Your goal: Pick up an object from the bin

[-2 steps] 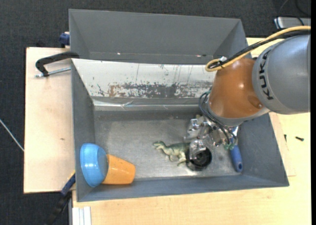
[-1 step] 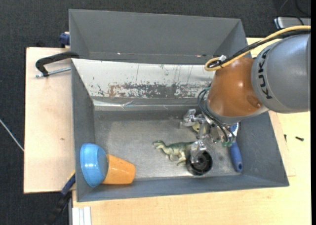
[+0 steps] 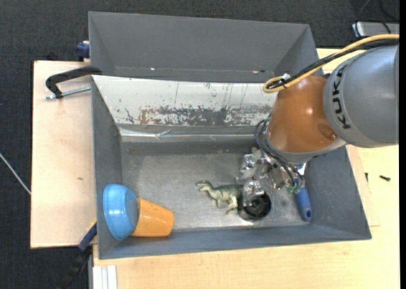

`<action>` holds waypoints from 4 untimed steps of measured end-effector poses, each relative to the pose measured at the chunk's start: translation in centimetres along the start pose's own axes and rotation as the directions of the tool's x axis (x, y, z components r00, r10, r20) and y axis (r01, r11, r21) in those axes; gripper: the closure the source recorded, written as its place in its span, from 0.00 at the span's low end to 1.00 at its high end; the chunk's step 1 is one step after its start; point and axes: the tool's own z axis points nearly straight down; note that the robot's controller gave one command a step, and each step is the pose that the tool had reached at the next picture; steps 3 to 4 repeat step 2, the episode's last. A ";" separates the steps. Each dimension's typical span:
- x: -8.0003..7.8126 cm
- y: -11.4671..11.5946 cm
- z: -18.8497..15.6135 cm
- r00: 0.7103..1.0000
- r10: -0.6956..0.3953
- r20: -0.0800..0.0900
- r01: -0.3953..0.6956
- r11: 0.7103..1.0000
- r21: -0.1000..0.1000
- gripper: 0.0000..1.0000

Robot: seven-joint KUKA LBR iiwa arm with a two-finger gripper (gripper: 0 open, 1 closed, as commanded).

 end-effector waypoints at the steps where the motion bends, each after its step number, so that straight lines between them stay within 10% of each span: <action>1: 0.3 1.0 -10.6 0.929 -0.370 0.026 0.370 0.929 0.011 1.00; 2: 1.0 0.0 -16.1 0.919 -0.393 0.028 0.393 0.920 0.015 1.00; 4: 1.0 0.0 -16.1 0.919 -0.393 0.028 0.393 0.920 0.015 1.00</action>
Offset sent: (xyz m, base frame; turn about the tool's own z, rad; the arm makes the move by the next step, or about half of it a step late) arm -0.0044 0.0088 0.1045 -0.3796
